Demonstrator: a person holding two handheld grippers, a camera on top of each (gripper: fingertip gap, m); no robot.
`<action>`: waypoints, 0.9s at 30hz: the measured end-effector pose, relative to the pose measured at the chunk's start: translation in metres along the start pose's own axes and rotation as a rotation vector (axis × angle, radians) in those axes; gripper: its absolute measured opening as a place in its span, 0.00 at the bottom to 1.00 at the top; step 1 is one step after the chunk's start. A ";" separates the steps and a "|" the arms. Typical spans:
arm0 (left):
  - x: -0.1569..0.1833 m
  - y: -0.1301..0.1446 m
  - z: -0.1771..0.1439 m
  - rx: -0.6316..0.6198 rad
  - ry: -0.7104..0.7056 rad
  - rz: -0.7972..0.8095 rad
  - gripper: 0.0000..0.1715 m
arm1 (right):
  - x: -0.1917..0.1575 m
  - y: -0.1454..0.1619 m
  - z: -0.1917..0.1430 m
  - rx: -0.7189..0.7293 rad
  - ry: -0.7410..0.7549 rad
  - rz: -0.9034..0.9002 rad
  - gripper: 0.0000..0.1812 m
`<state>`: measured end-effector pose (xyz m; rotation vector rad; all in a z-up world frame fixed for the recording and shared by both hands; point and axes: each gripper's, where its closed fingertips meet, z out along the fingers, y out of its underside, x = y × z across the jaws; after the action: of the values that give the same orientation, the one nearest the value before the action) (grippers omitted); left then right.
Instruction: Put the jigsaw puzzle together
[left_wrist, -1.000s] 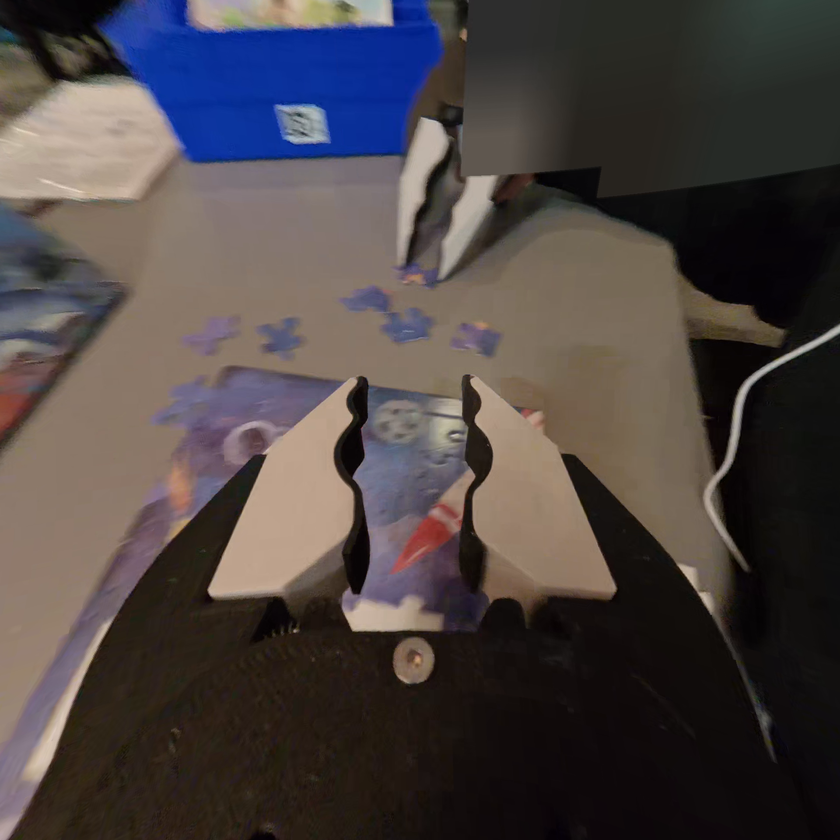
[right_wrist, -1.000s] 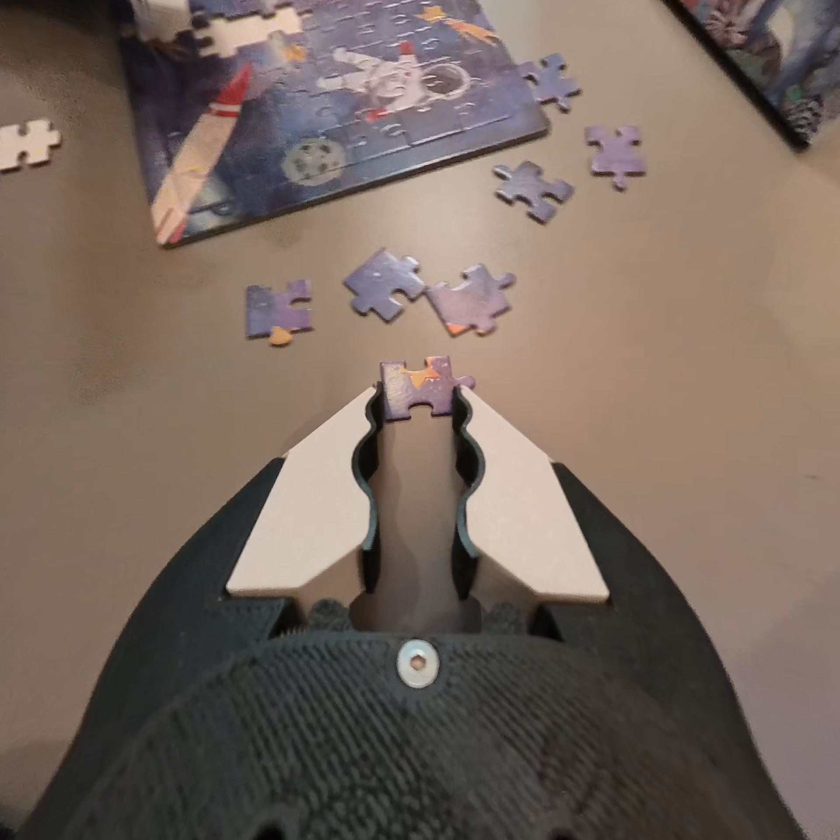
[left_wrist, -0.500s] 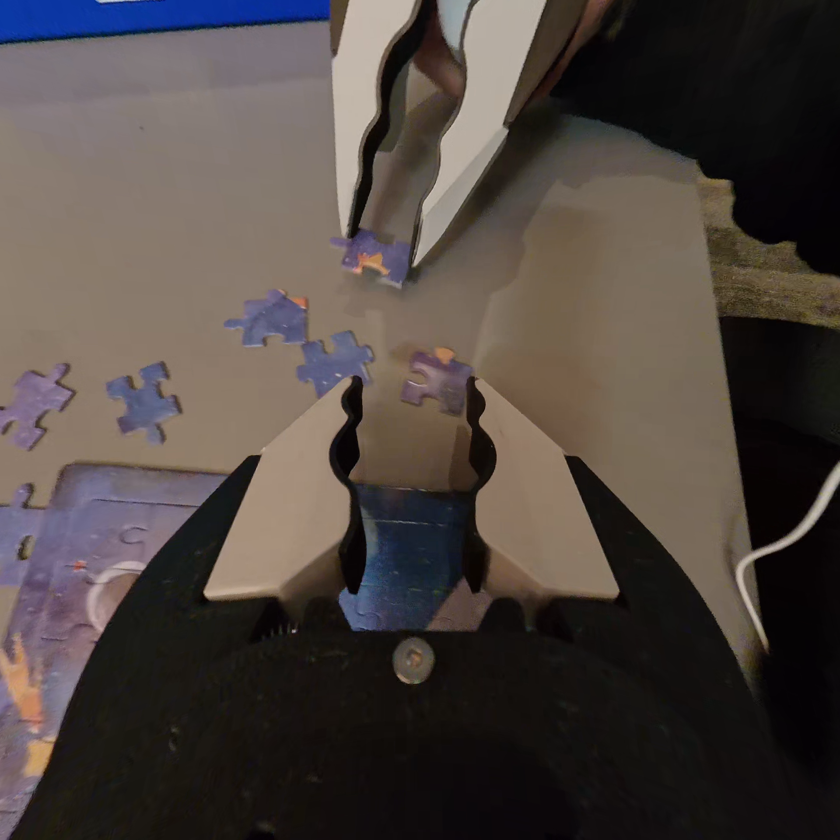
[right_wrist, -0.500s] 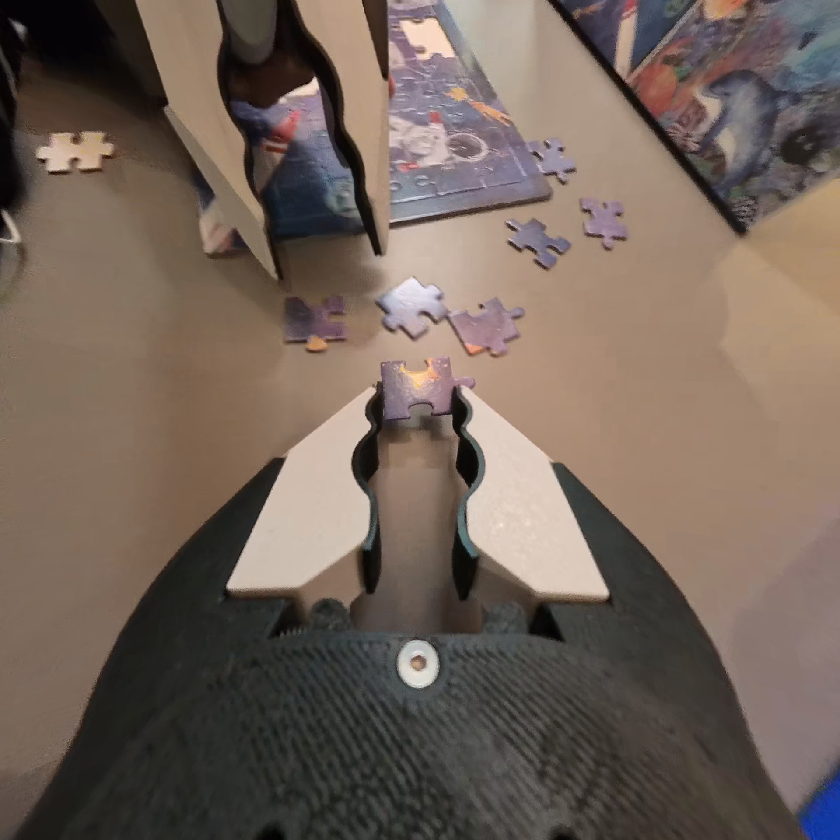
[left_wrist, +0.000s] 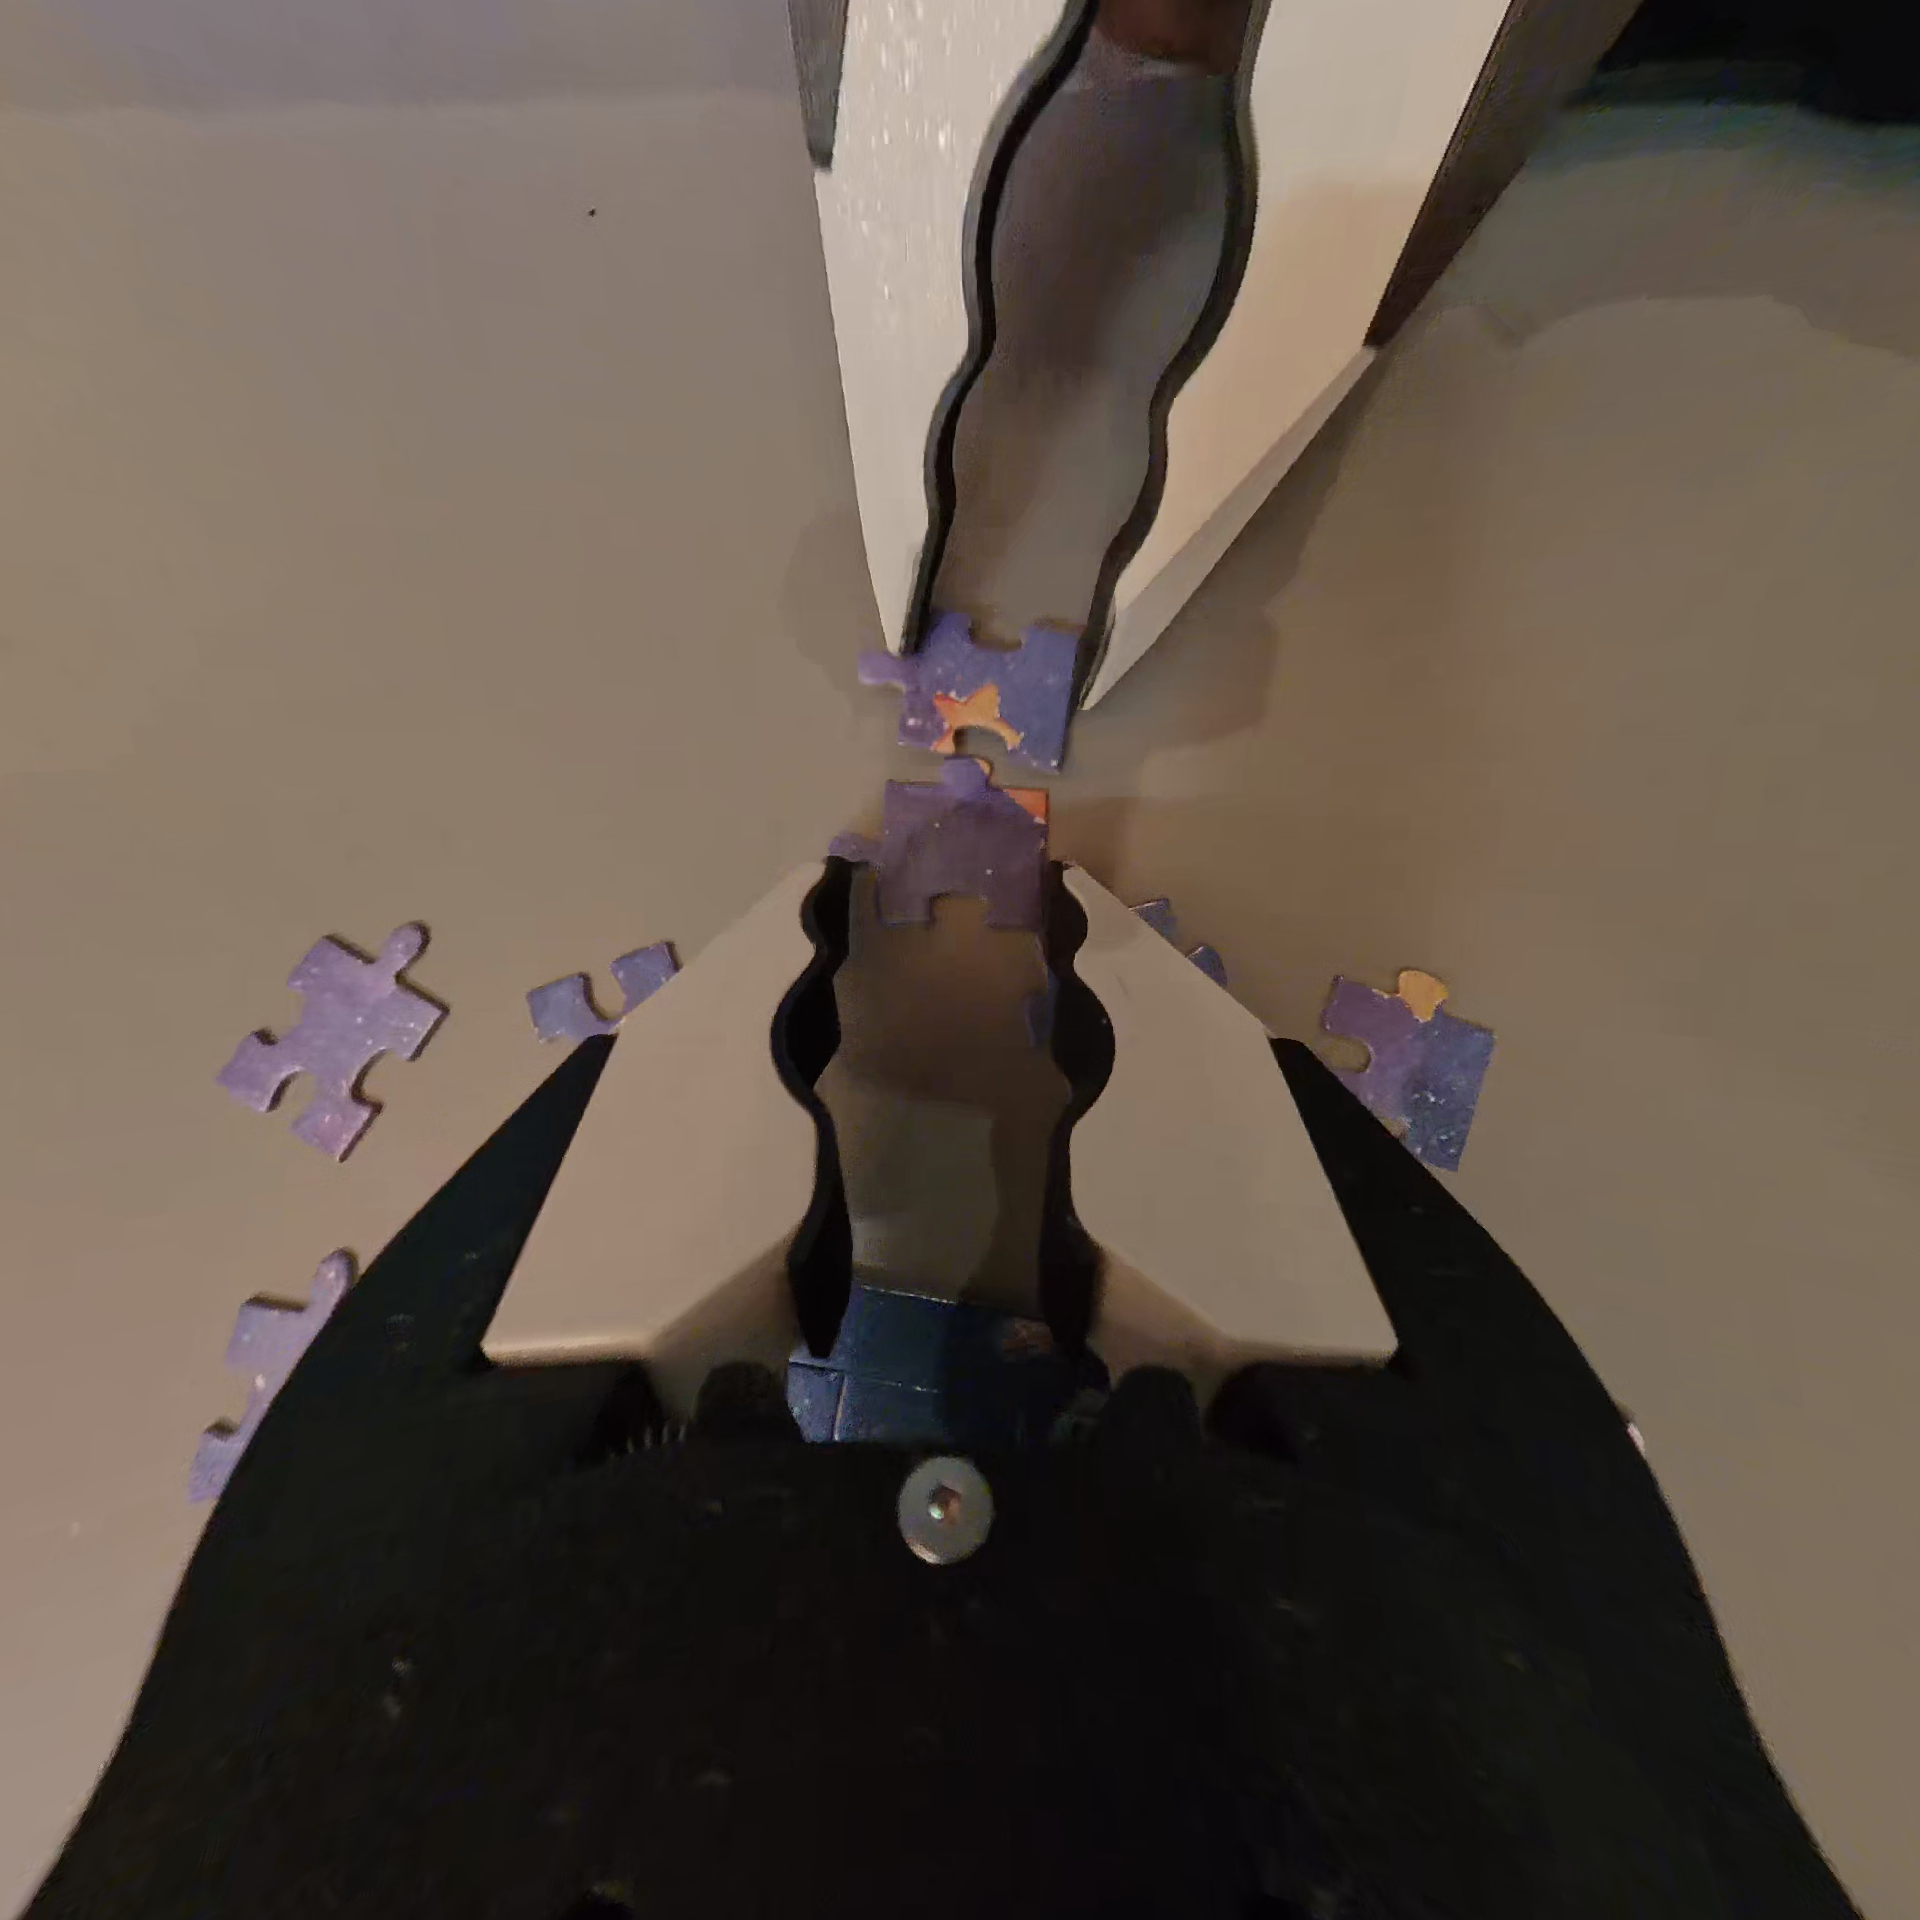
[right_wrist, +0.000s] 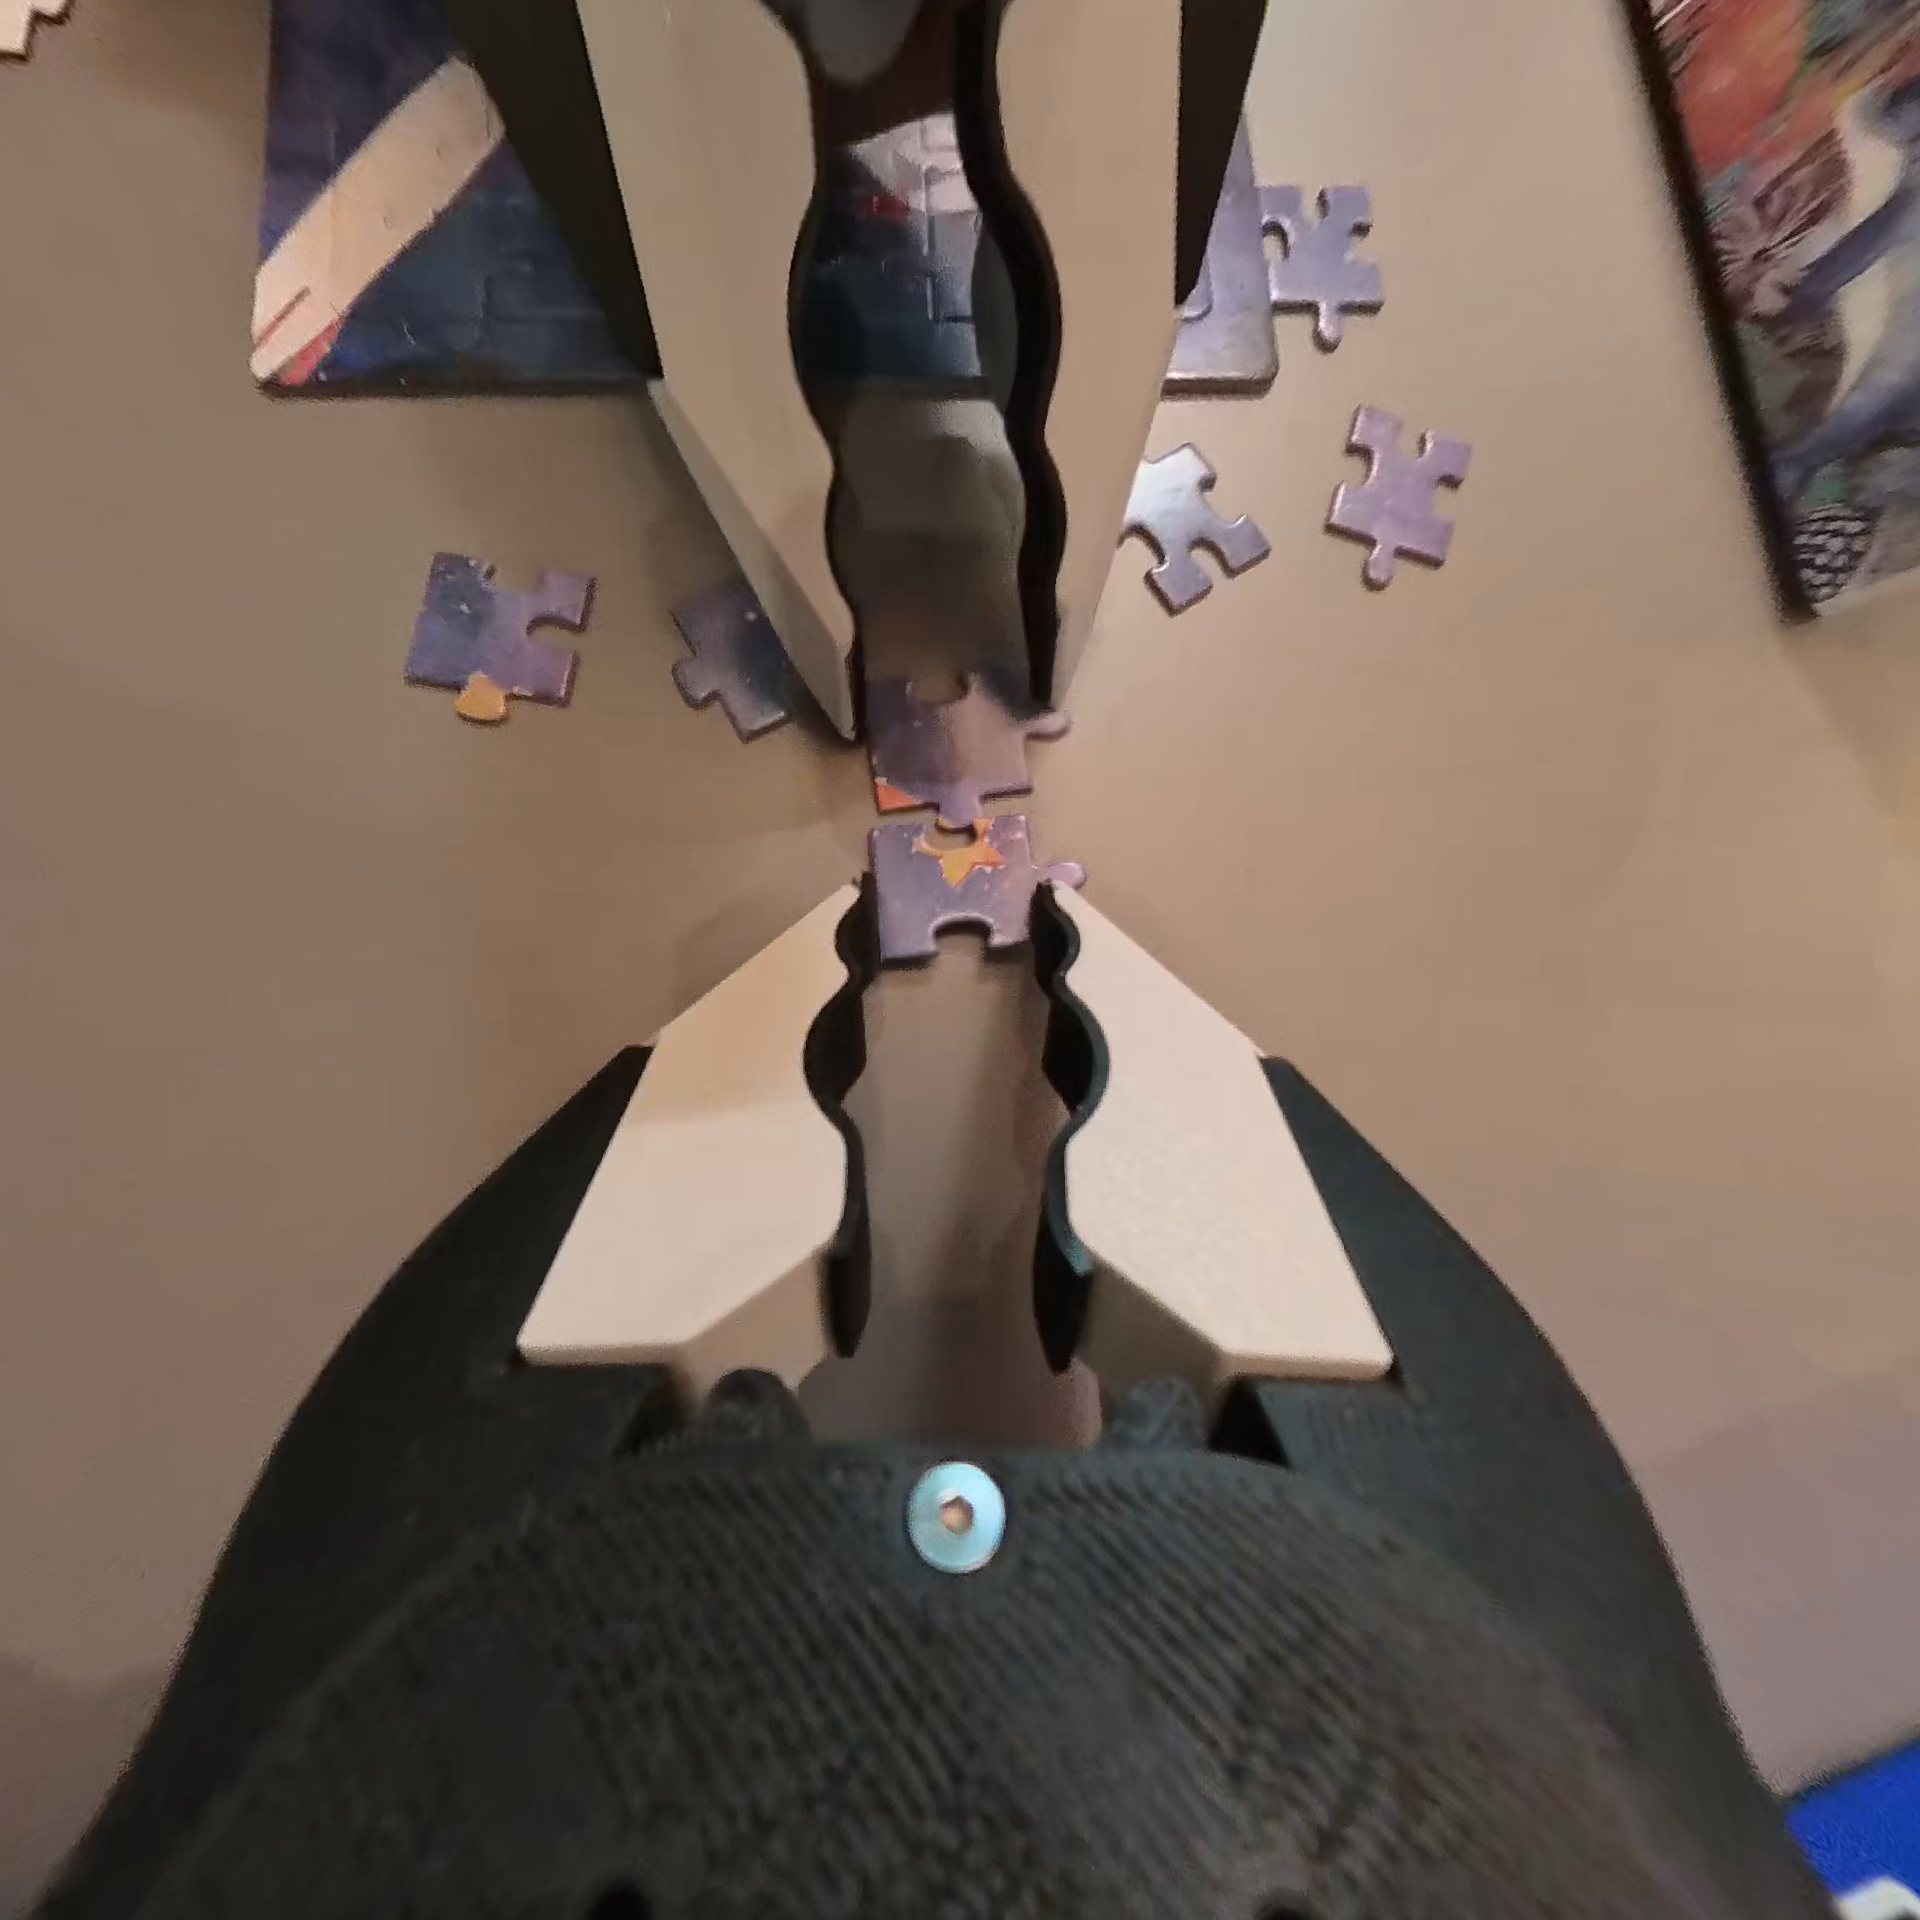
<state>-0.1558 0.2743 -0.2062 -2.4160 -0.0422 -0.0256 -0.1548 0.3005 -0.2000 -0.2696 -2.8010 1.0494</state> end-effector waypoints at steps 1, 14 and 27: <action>0.000 0.000 -0.001 0.007 0.011 -0.008 0.18 | 0.000 0.001 0.003 -0.002 -0.009 -0.003 0.16; 0.007 -0.003 0.002 0.041 0.069 0.032 0.17 | -0.005 0.003 0.002 -0.007 -0.005 0.011 0.16; 0.007 -0.003 0.003 0.045 0.078 0.038 0.17 | -0.006 0.004 0.000 -0.015 0.029 0.021 0.19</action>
<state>-0.1493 0.2791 -0.2064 -2.3678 0.0389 -0.0997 -0.1481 0.3018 -0.2028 -0.3145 -2.7877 1.0211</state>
